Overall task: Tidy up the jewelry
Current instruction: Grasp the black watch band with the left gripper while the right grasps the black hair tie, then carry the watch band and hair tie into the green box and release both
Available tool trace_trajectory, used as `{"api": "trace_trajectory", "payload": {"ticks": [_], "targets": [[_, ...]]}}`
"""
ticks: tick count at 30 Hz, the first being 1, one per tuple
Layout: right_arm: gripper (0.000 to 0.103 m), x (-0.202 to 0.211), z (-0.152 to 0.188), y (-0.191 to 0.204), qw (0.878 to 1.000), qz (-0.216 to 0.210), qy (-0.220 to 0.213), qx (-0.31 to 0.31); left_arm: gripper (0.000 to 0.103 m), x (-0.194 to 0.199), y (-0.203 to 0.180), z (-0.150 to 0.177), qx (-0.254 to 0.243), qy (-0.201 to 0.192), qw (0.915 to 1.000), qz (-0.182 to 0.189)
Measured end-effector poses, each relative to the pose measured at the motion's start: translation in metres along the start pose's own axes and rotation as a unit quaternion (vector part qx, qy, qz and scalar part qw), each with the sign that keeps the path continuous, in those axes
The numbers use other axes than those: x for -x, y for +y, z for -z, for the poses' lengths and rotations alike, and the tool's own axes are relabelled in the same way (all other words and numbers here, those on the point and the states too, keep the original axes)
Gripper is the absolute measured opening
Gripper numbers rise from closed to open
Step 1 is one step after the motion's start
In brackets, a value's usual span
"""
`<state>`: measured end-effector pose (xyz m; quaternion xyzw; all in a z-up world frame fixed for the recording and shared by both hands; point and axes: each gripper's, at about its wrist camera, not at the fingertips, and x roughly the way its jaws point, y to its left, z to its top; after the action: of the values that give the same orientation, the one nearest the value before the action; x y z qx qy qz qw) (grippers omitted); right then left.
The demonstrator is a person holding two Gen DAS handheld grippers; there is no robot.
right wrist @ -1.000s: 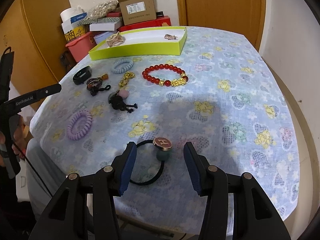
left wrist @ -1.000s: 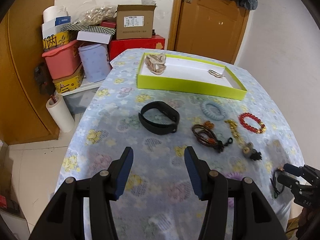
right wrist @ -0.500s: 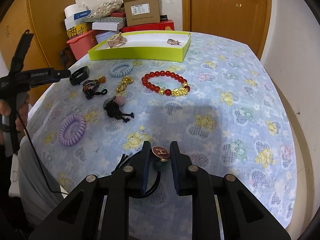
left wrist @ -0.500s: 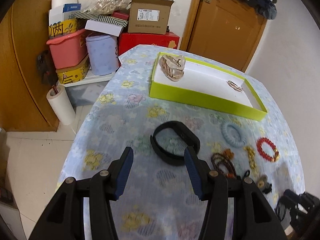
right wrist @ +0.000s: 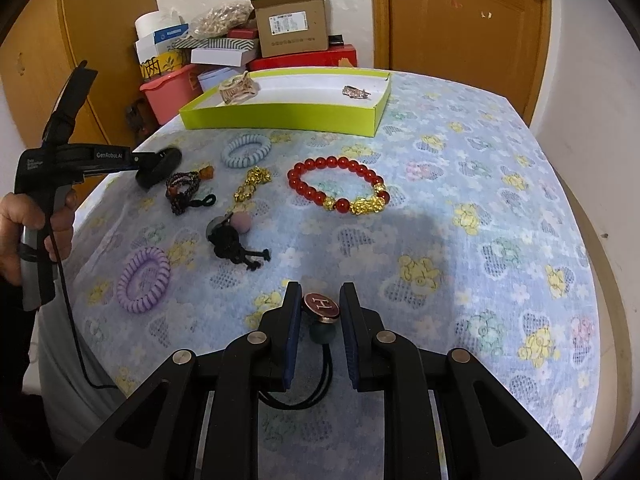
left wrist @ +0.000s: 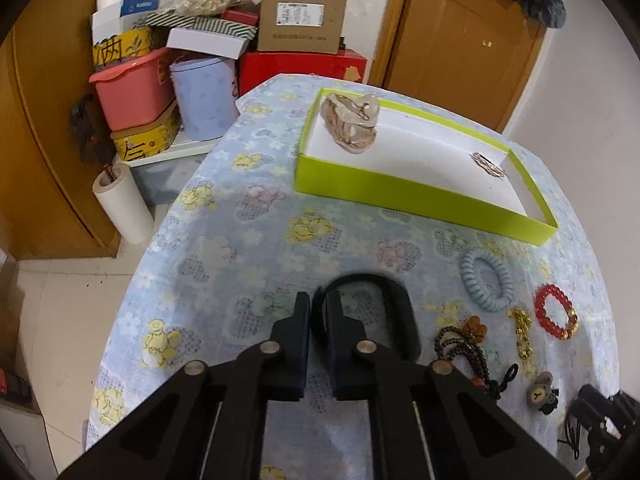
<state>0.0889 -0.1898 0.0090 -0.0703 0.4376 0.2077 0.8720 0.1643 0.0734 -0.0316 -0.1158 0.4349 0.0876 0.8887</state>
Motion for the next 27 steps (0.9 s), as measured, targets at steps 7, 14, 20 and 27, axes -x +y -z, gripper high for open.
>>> {"api": "trace_trajectory", "payload": {"ticks": [7,14,20,27], "targets": [[0.02,0.012,-0.001,-0.001,1.0,0.0,-0.014,-0.005,0.008,0.015,-0.013,0.008,-0.035,-0.016,0.9991,0.018],[0.02,0.032,-0.001,0.001,0.999,0.003,-0.034,-0.006,0.008,0.039,-0.02,0.013,-0.052,-0.032,0.9975,0.036],[0.02,0.047,-0.003,0.004,0.999,0.004,-0.051,-0.002,0.008,0.061,-0.026,0.017,-0.062,-0.049,0.9959,0.046],[0.02,0.058,-0.014,0.011,0.998,0.002,-0.069,0.012,0.008,0.085,-0.032,0.016,-0.071,-0.068,0.9932,0.062]]}}
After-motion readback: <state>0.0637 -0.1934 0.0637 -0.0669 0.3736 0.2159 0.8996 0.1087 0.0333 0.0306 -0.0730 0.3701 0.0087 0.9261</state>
